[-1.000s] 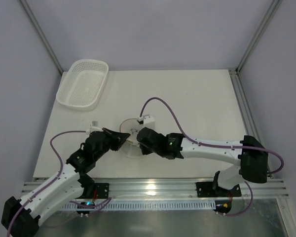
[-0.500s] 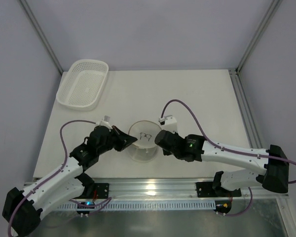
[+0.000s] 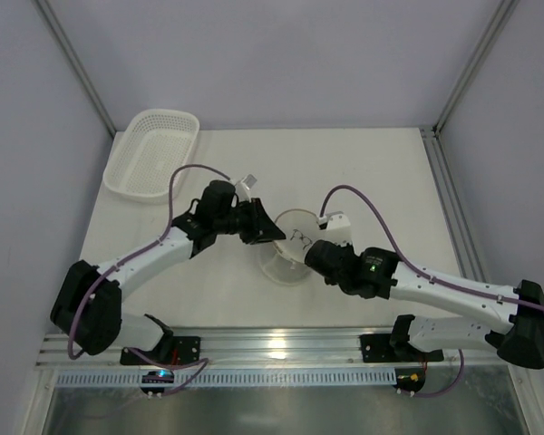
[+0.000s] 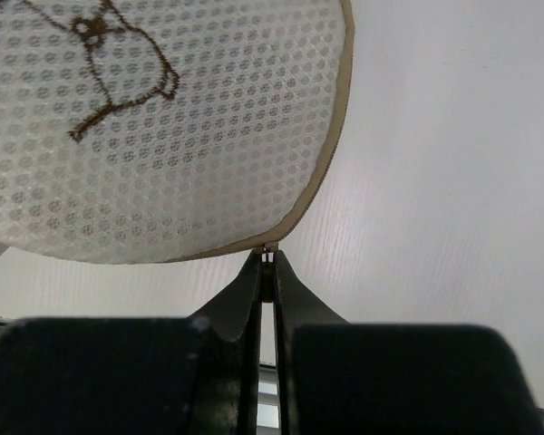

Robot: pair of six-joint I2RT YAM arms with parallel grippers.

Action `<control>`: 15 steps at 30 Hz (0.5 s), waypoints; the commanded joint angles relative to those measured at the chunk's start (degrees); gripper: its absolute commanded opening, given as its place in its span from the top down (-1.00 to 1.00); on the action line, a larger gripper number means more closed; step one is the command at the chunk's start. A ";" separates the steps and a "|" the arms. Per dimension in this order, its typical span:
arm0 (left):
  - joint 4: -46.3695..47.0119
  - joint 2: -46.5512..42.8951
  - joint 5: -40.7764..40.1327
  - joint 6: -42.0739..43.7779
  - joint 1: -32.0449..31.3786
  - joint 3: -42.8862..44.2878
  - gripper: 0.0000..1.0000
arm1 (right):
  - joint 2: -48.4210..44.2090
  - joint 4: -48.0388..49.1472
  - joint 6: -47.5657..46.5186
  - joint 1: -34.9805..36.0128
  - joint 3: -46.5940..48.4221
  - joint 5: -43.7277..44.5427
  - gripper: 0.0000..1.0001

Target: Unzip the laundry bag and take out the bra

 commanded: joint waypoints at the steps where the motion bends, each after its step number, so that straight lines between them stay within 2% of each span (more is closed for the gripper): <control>1: 2.26 4.59 6.11 5.89 0.47 5.94 0.44 | -3.56 -2.97 0.33 -0.36 -0.75 3.62 0.93; 4: 3.86 8.02 3.91 6.51 0.90 8.33 -0.11 | -5.23 -2.62 0.60 -0.36 -0.66 3.44 0.93; 5: 3.77 8.55 2.78 6.42 0.82 9.47 -0.60 | -5.49 -2.53 0.60 -0.36 -0.58 3.45 0.93; 6: 3.42 9.07 1.81 6.51 0.82 10.00 -0.99 | -5.93 -2.27 0.51 -0.36 -0.49 3.10 0.93; 10: 1.84 5.93 -3.63 4.76 0.82 7.91 -0.99 | -6.20 -0.43 -0.10 -0.45 -0.84 1.78 0.93; 15: -2.11 -2.68 -7.60 -1.83 0.29 -0.96 -0.99 | -5.41 7.73 -1.51 -0.45 -2.68 -4.45 0.93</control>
